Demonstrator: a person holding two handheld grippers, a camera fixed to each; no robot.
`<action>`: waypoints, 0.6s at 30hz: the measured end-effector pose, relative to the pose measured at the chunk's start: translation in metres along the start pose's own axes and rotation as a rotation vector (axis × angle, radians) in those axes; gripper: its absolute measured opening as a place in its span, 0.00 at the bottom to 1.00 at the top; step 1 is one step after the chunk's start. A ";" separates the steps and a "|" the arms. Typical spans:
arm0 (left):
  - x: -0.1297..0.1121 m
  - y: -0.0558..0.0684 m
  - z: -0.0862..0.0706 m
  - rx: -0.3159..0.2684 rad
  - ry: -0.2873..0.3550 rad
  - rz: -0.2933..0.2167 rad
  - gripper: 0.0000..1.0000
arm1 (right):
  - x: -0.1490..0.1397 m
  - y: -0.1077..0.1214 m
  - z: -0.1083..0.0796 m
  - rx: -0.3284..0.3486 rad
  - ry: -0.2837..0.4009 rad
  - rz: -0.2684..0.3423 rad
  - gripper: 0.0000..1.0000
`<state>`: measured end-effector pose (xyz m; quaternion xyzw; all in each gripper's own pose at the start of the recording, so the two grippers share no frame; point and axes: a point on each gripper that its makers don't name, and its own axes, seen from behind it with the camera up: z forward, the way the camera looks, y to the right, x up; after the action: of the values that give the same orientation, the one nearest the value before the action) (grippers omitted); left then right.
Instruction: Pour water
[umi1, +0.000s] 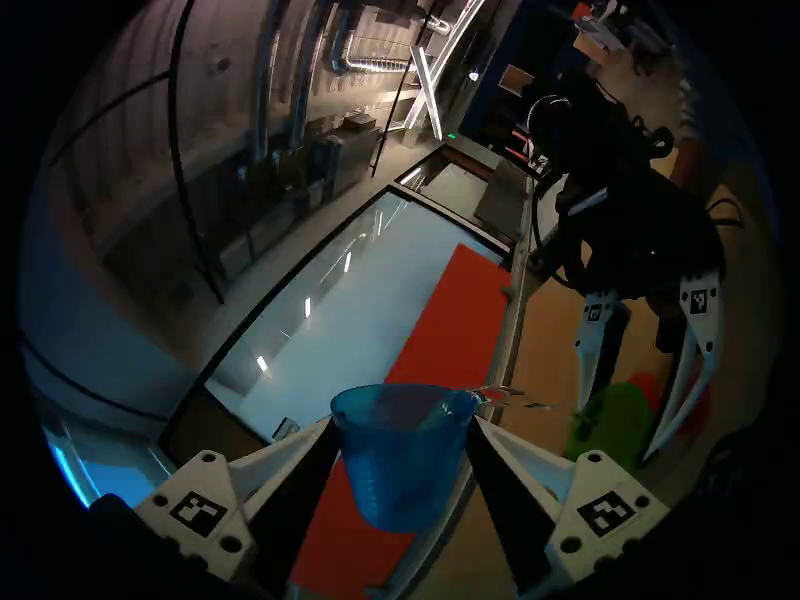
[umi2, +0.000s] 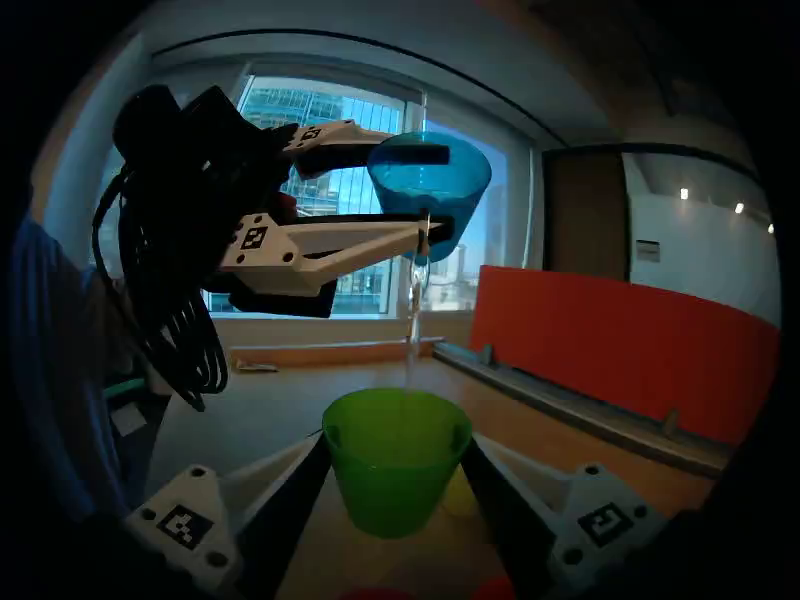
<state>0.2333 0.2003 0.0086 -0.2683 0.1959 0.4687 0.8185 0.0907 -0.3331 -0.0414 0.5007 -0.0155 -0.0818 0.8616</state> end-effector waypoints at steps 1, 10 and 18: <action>0.000 0.000 0.000 0.001 0.000 0.006 0.85 | 0.000 0.000 0.000 -0.001 0.000 0.000 0.91; 0.002 0.002 0.002 0.004 -0.001 0.059 0.85 | -0.002 0.005 -0.001 -0.012 0.000 0.003 0.90; 0.006 0.002 0.004 0.006 0.000 0.096 0.85 | -0.001 0.007 -0.001 -0.016 0.006 0.008 0.90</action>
<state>0.2345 0.2079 0.0075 -0.2560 0.2100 0.5071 0.7958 0.0908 -0.3288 -0.0359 0.4941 -0.0145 -0.0770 0.8659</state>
